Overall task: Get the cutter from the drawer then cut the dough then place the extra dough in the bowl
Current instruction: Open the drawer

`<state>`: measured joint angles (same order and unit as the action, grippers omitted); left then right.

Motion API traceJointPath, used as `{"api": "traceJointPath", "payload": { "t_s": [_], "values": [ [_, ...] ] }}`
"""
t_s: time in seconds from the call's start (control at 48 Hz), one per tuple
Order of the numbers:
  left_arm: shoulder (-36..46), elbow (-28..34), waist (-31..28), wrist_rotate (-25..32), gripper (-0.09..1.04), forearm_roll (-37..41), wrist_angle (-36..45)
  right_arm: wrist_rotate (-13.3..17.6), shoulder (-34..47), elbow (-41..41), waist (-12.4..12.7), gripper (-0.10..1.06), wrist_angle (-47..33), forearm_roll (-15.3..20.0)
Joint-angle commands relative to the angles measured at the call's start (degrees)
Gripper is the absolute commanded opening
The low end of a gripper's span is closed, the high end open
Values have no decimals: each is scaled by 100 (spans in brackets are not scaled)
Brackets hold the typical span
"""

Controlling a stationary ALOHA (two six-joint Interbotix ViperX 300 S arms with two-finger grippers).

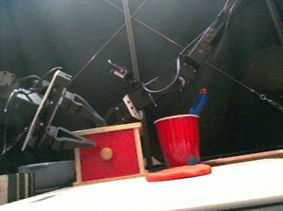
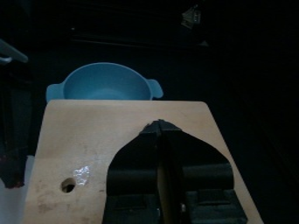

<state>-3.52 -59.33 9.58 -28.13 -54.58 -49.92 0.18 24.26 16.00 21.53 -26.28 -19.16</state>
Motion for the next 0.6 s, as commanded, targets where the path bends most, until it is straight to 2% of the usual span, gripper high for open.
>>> {"api": "traceJointPath", "payload": {
  "t_s": [0.021,0.167,0.438,0.604],
  "values": [
    [-167,167,-35,-176,85,-176,9,-26,-53,18,-70,-1,62,0],
    [-264,299,-255,-290,83,-615,404,-26,-53,-9,-149,-1,62,9],
    [-343,571,-606,-290,83,-659,466,-9,-53,-26,-211,-1,62,35],
    [-431,650,-624,-290,83,-712,466,0,-53,-18,-237,-1,62,35]
  ]
}}
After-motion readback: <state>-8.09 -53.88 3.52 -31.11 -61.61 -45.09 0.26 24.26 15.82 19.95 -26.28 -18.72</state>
